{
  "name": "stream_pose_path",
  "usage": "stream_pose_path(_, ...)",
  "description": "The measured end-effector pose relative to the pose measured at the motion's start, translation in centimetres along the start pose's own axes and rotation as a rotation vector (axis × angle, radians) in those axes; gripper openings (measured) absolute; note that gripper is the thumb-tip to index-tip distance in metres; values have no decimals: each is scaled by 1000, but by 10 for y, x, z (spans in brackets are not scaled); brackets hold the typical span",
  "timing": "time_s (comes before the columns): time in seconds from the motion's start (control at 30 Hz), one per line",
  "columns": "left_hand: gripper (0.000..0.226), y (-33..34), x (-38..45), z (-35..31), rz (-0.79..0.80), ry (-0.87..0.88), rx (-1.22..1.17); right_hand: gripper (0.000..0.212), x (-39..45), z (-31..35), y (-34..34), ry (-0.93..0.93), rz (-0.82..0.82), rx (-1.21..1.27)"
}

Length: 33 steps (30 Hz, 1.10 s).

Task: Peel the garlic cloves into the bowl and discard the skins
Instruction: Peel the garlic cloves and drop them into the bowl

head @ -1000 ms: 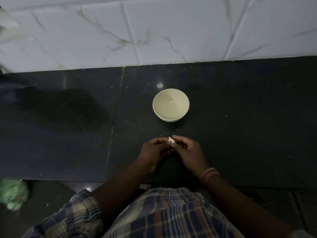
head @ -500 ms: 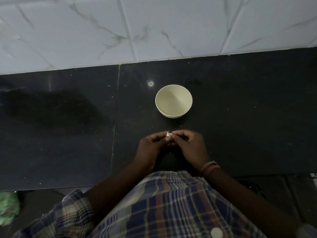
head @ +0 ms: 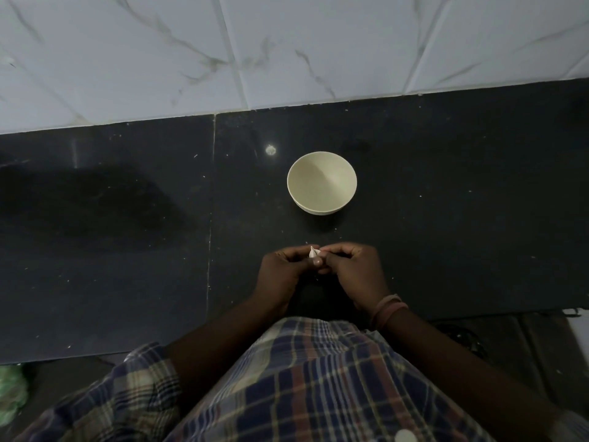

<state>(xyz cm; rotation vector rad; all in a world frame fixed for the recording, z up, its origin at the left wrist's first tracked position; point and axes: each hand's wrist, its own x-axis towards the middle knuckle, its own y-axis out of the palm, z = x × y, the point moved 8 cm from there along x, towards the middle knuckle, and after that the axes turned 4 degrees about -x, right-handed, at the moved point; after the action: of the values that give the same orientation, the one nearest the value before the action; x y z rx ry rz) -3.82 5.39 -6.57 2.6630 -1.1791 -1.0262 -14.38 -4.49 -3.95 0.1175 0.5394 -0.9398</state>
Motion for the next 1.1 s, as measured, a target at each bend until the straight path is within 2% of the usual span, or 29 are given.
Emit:
stream_pose_path(0.33, 21, 10, 3, -5, 16, -53, -15, 10, 7, -2, -5, 34, 19, 32)
stream_pose_path(0.57, 22, 18, 5, -20, -9, 1, 76, 12, 7, -1, -10, 12, 87, 117)
stream_pose_path(0.93, 21, 17, -2, -19, -9, -20, 23, 8, 8, 0, -7, 83, -18, 70)
stream_pose_path(1.1, 23, 6, -3, -14, -29, -47, 59, 5, 4, -5, -1, 116, -16, 59)
